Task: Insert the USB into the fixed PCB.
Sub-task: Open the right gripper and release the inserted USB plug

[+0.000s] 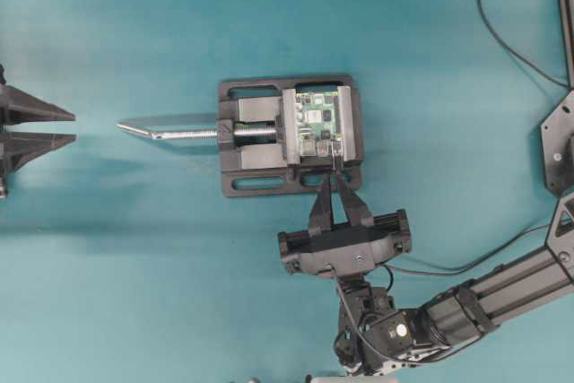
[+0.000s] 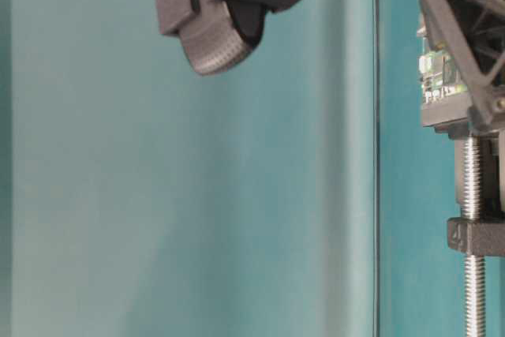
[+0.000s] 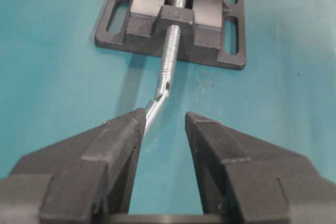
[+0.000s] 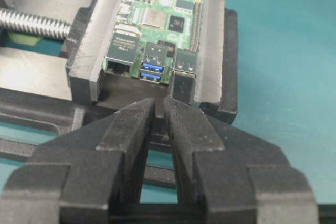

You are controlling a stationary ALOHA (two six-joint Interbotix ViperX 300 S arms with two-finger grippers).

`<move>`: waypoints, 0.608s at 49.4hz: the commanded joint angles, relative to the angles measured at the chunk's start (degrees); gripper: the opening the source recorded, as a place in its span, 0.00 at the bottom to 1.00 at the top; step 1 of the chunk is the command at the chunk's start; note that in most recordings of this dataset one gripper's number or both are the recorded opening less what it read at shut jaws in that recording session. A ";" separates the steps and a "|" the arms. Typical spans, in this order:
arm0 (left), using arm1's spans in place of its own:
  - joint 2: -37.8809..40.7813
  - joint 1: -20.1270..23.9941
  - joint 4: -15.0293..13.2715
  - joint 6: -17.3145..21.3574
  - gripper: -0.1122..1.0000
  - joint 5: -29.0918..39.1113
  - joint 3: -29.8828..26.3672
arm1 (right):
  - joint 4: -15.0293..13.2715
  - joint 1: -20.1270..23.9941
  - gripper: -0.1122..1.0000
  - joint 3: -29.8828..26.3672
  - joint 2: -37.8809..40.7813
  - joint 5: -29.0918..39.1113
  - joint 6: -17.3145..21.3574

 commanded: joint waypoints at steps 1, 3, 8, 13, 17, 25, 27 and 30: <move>0.44 0.09 0.18 -0.62 0.57 -0.44 -0.70 | -0.09 0.35 0.33 -0.35 -2.81 -0.35 -0.09; 0.44 0.09 0.18 -0.62 0.57 -0.44 -0.70 | 0.00 0.62 0.33 -0.26 -2.81 -0.26 -0.09; 0.44 0.09 0.18 -0.62 0.57 -0.44 -0.70 | 0.62 1.23 0.33 0.18 -3.25 -0.26 -0.09; 0.44 0.09 0.18 -0.62 0.57 -0.44 -0.70 | 1.14 1.49 0.34 0.97 -4.31 -0.26 -0.62; 0.35 0.09 0.18 -0.62 0.57 -0.44 -0.70 | 1.14 1.41 0.36 1.76 -5.36 -0.26 -0.97; 0.44 0.09 0.18 -0.62 0.57 -0.44 -0.70 | 1.14 1.41 0.47 2.20 -6.33 -0.26 -1.32; 0.44 0.09 0.18 -0.62 0.57 -0.44 -0.70 | 1.14 1.41 0.51 2.11 -6.33 -0.26 -1.41; 0.44 0.09 0.18 -0.62 0.57 -0.44 -0.70 | 1.23 1.41 0.54 2.02 -6.33 -0.26 -1.41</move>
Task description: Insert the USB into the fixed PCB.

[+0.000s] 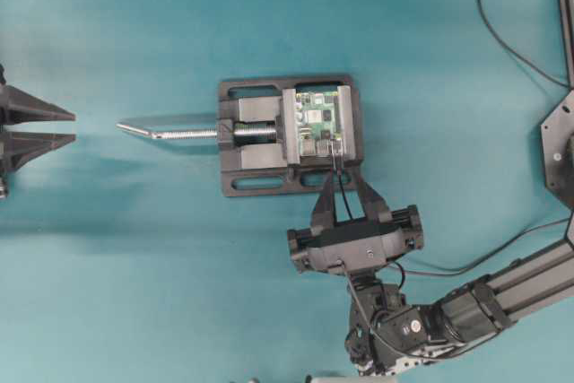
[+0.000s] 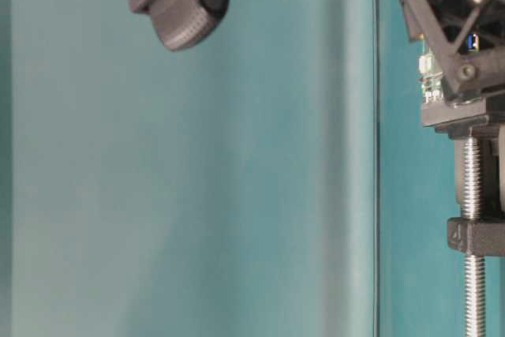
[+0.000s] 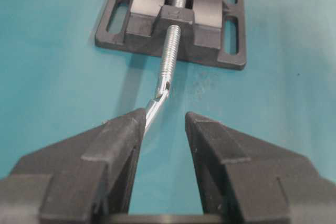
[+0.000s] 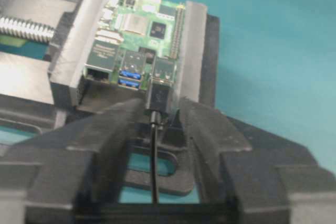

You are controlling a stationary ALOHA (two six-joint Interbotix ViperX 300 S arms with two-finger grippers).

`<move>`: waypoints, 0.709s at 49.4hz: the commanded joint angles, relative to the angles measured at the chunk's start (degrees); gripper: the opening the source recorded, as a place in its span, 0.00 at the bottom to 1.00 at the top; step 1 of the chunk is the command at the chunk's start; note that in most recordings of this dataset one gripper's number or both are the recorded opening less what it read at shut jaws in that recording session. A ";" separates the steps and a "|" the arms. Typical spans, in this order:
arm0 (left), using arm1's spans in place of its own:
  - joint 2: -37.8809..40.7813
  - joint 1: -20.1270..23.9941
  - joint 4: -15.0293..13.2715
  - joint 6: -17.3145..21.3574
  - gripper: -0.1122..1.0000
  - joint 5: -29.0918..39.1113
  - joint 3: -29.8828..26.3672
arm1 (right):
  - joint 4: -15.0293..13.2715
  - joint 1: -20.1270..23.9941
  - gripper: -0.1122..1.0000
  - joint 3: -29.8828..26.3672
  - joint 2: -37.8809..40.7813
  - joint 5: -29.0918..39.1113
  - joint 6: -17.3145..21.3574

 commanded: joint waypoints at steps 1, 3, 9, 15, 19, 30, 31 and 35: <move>0.44 0.18 0.18 -0.70 0.57 -0.44 -0.70 | -0.18 0.79 0.54 -0.70 -3.08 -0.26 -0.18; 0.35 0.18 0.18 -0.70 0.57 -0.44 -0.70 | -0.18 0.70 0.54 -0.53 -2.99 -0.26 -0.18; 0.44 0.18 0.18 -0.62 0.57 -0.44 -0.70 | -0.18 0.70 0.54 0.44 -3.52 -0.18 0.09; 0.44 0.18 0.18 -0.70 0.57 -0.44 -0.70 | 0.35 0.53 0.54 3.16 -5.54 0.79 0.35; 0.35 0.18 0.18 -0.70 0.57 -0.44 -0.70 | 0.18 0.53 0.54 6.42 -7.82 1.76 0.26; 0.35 0.18 0.18 -0.62 0.57 -0.44 -0.70 | -5.27 0.26 0.54 17.67 -15.73 4.04 0.18; 0.44 0.18 0.18 -0.70 0.57 -0.44 -0.70 | -5.89 0.18 0.54 18.81 -16.52 4.66 0.26; 0.35 0.18 0.18 -0.62 0.57 -0.44 -0.70 | -8.96 -0.88 0.54 23.73 -19.95 8.70 0.62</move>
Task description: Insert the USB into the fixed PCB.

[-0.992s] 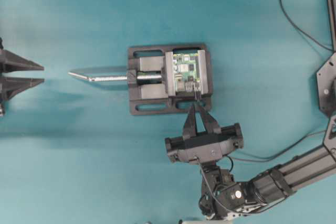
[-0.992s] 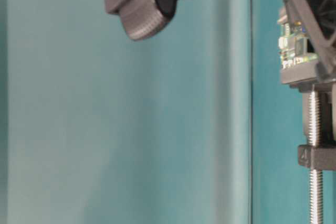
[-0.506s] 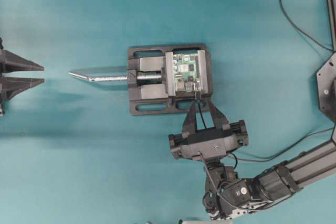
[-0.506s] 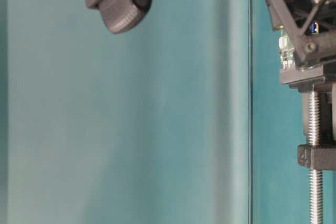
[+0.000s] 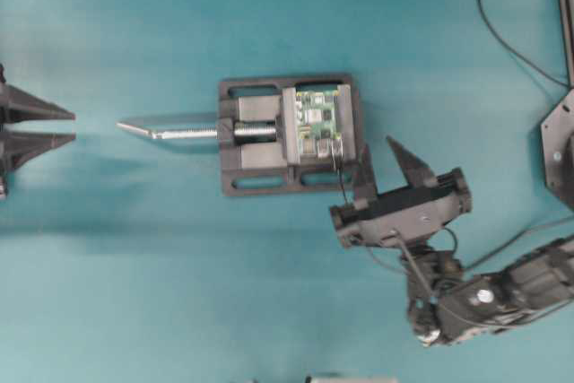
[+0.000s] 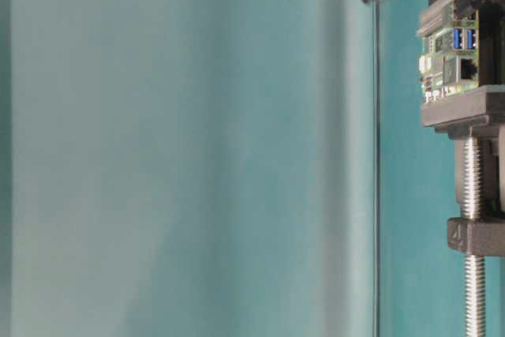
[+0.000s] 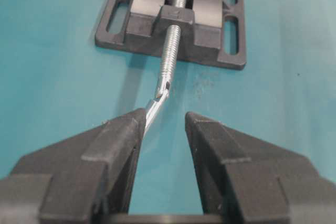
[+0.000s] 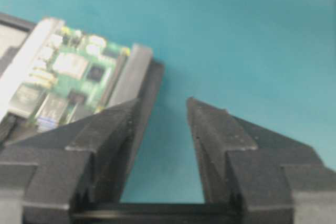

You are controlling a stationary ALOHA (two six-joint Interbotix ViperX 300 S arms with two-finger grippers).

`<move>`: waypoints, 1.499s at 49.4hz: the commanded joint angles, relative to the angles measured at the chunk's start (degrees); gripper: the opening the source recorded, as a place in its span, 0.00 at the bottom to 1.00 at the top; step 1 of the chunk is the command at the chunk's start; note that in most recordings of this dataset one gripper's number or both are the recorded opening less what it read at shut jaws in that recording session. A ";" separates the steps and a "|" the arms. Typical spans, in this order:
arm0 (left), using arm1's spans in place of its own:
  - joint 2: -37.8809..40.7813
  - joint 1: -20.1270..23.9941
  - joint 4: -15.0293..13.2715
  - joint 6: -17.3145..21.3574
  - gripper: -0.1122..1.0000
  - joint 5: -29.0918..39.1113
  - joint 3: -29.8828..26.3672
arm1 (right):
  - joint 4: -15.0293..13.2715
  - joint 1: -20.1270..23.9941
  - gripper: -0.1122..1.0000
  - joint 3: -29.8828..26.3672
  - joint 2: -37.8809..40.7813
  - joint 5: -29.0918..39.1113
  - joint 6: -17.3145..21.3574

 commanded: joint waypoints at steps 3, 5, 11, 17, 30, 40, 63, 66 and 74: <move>0.35 0.09 0.09 -0.62 0.57 -0.44 -0.70 | -5.98 -2.11 0.54 7.73 -7.56 6.59 0.35; 0.44 0.09 0.18 -0.62 0.57 -0.44 -0.70 | -8.35 -2.90 0.54 10.63 -9.49 9.14 0.70; 0.35 0.09 0.18 -0.70 0.57 -0.44 -0.70 | -16.08 -5.54 0.54 19.42 -16.08 15.12 3.60; 0.44 0.09 0.18 -0.70 0.57 -0.44 -0.70 | -25.05 -8.00 0.54 29.71 -24.70 20.13 8.17; 0.35 0.09 0.18 -0.70 0.57 -0.44 -0.70 | -36.56 -13.10 0.53 46.05 -44.74 36.56 9.05; 0.35 0.09 0.18 -0.62 0.57 -0.44 -0.70 | -43.95 -16.08 0.46 52.82 -60.03 46.49 -0.26; 0.35 0.09 0.18 -0.70 0.57 -0.44 -0.70 | -45.00 -21.36 0.20 59.94 -82.88 58.80 -10.90; 0.35 0.09 0.18 -0.62 0.57 -0.44 -0.70 | -45.09 -21.36 0.20 59.68 -82.97 59.15 -10.99; 0.35 0.09 0.18 -0.62 0.57 -0.44 -0.70 | -45.09 -21.36 0.20 59.33 -82.88 62.14 -10.90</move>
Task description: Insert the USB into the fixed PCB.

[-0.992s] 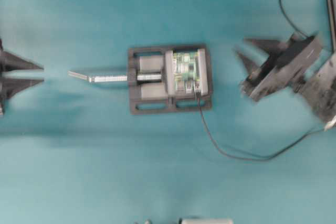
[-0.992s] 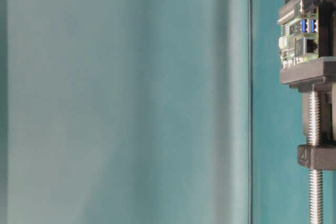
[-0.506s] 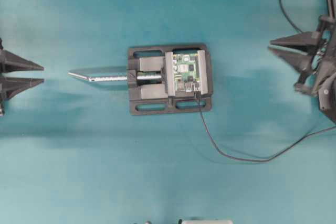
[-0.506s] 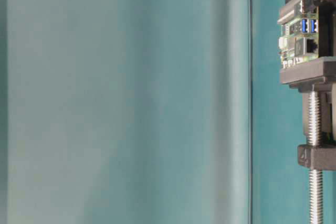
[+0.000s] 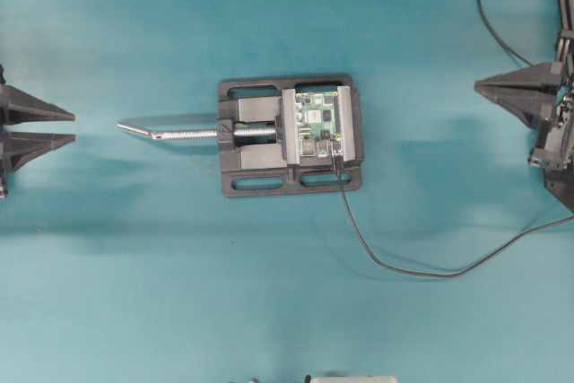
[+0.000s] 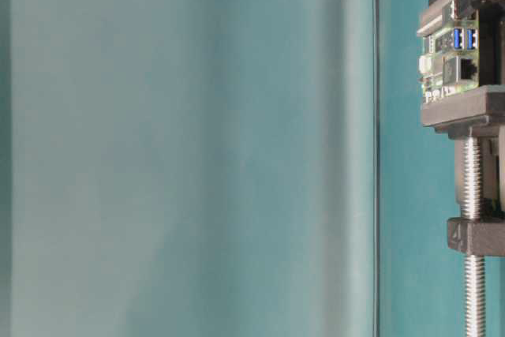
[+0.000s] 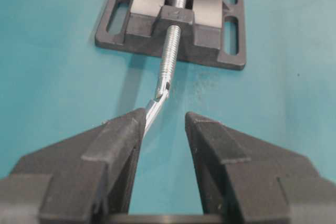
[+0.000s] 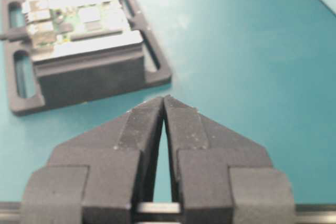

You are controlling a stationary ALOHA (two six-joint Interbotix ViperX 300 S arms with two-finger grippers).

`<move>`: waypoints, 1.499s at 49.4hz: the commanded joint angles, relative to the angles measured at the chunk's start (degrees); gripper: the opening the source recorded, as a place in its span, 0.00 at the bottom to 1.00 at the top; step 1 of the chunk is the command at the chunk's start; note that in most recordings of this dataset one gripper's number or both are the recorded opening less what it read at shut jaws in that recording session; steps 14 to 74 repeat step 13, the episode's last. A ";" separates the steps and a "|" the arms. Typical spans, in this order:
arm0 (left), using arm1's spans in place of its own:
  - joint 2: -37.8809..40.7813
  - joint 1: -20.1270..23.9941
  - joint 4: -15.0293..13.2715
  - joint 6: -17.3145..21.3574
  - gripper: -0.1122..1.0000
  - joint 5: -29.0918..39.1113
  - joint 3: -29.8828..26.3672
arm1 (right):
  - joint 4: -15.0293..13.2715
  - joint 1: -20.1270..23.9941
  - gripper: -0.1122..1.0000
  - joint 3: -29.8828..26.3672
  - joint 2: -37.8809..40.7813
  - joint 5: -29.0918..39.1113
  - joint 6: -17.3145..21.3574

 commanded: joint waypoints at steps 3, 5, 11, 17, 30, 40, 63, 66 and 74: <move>0.35 0.18 0.18 -0.62 0.57 -0.44 -0.70 | -0.44 -0.18 0.20 -1.49 0.35 2.99 0.09; 0.26 0.18 0.18 -0.70 0.57 -0.44 -0.70 | -0.44 -0.18 0.20 -1.67 0.35 4.48 0.09; 0.26 0.18 0.18 -0.70 0.57 -0.44 -0.70 | -0.44 -0.18 0.20 -1.76 0.35 10.11 0.09; 0.26 0.18 0.09 -0.70 0.57 -0.44 -0.70 | -0.44 -0.18 0.20 -1.85 0.35 11.60 0.00; 0.26 0.18 0.09 -0.70 0.57 -0.44 -0.70 | -0.44 -0.18 0.20 -1.85 0.35 11.60 0.00; 0.26 0.18 0.09 -0.70 0.57 -0.44 -0.70 | -0.44 -0.18 0.20 -1.85 0.35 11.60 0.00; 0.26 0.18 0.09 -0.70 0.57 -0.44 -0.70 | -0.44 -0.18 0.20 -1.85 0.35 11.60 0.00; 0.26 0.18 0.09 -0.70 0.57 -0.44 -0.70 | -0.44 -0.18 0.20 -1.85 0.35 11.60 0.00; 0.26 0.18 0.09 -0.70 0.57 -0.44 -0.70 | -0.44 -0.18 0.20 -1.85 0.35 11.60 0.00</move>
